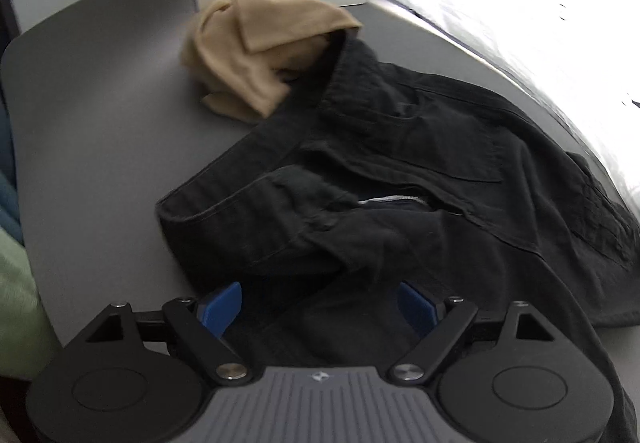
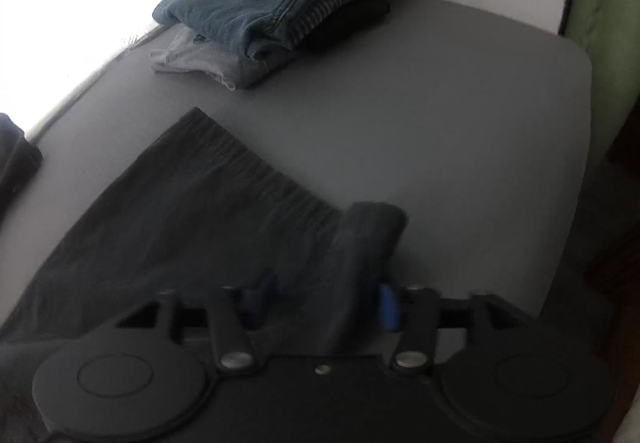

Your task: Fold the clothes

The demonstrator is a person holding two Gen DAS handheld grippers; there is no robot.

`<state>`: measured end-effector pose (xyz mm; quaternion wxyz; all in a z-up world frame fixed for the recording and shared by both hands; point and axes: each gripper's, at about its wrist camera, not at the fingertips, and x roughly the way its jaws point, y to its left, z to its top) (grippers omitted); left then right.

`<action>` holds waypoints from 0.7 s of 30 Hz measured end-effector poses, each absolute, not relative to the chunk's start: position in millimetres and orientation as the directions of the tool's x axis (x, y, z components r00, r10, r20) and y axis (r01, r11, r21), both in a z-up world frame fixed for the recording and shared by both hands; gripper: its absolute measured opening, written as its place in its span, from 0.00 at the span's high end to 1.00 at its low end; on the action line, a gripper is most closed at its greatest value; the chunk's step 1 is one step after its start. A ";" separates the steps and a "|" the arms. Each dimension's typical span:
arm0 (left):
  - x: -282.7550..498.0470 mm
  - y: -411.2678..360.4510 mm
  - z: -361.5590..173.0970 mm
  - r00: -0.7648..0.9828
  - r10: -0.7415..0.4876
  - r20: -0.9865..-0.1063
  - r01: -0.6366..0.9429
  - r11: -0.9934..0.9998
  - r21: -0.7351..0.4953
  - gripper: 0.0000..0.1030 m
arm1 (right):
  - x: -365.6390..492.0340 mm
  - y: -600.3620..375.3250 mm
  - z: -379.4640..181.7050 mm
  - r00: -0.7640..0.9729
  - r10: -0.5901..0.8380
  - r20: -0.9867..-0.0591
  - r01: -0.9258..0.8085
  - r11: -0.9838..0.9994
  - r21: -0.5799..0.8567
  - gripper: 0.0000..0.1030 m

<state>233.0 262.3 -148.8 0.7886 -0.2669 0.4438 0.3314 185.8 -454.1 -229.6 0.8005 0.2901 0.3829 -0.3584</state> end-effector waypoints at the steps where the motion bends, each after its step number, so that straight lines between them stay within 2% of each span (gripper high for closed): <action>1: 227.8 267.9 -154.0 0.376 0.280 -0.883 -0.774 0.619 -0.133 0.15 | 188.7 -451.0 -232.2 0.450 -0.351 -0.821 0.804 0.559 0.202 0.32; 5: 212.2 287.5 -176.4 0.359 0.250 -0.899 -0.816 0.552 -0.172 0.15 | 204.0 -444.5 -234.9 0.429 -0.365 -0.826 0.808 0.564 0.171 0.23; 8: 211.6 294.8 -188.1 0.371 0.251 -0.894 -0.831 0.520 -0.199 0.15 | 211.5 -448.4 -234.2 0.475 -0.347 -0.809 0.793 0.568 0.221 0.23; 9: 212.8 293.5 -187.4 0.374 0.271 -0.887 -0.835 0.515 -0.195 0.17 | 212.7 -448.5 -234.2 0.483 -0.351 -0.802 0.792 0.565 0.229 0.28; 10: 214.0 292.3 -186.5 0.375 0.291 -0.880 -0.839 0.510 -0.189 0.36 | 215.6 -447.6 -234.0 0.479 -0.362 -0.800 0.794 0.567 0.218 0.49; 11: 216.4 292.0 -182.9 0.357 0.316 -0.879 -0.844 0.512 -0.158 0.53 | 219.5 -445.9 -232.7 0.449 -0.383 -0.807 0.800 0.575 0.173 0.61; 12: 218.6 291.7 -179.3 0.340 0.339 -0.877 -0.848 0.514 -0.130 0.78 | 223.7 -442.9 -229.4 0.406 -0.417 -0.813 0.805 0.585 0.102 0.93; 15: 213.0 292.0 -166.5 0.357 0.341 -0.870 -0.850 0.505 -0.151 0.88 | 218.1 -432.4 -207.9 0.377 -0.516 -0.769 0.805 0.593 -0.004 0.95; 18: 199.2 285.7 -147.4 0.361 0.360 -0.861 -0.847 0.512 -0.141 0.89 | 196.9 -430.6 -184.2 0.383 -0.560 -0.735 0.809 0.587 -0.025 0.95; 19: 194.1 285.2 -140.3 0.317 0.415 -0.853 -0.863 0.498 -0.078 0.99 | 189.0 -431.8 -178.9 0.379 -0.561 -0.736 0.816 0.578 -0.020 0.95; 20: 188.9 285.0 -133.6 0.269 0.473 -0.839 -0.877 0.480 -0.011 0.99 | 183.7 -432.4 -177.4 0.364 -0.566 -0.740 0.816 0.576 -0.040 0.95; 21: 183.3 288.4 -133.6 0.184 0.574 -0.798 -0.891 0.440 0.111 1.00 | 180.7 -432.7 -179.3 0.342 -0.576 -0.742 0.813 0.577 -0.073 0.95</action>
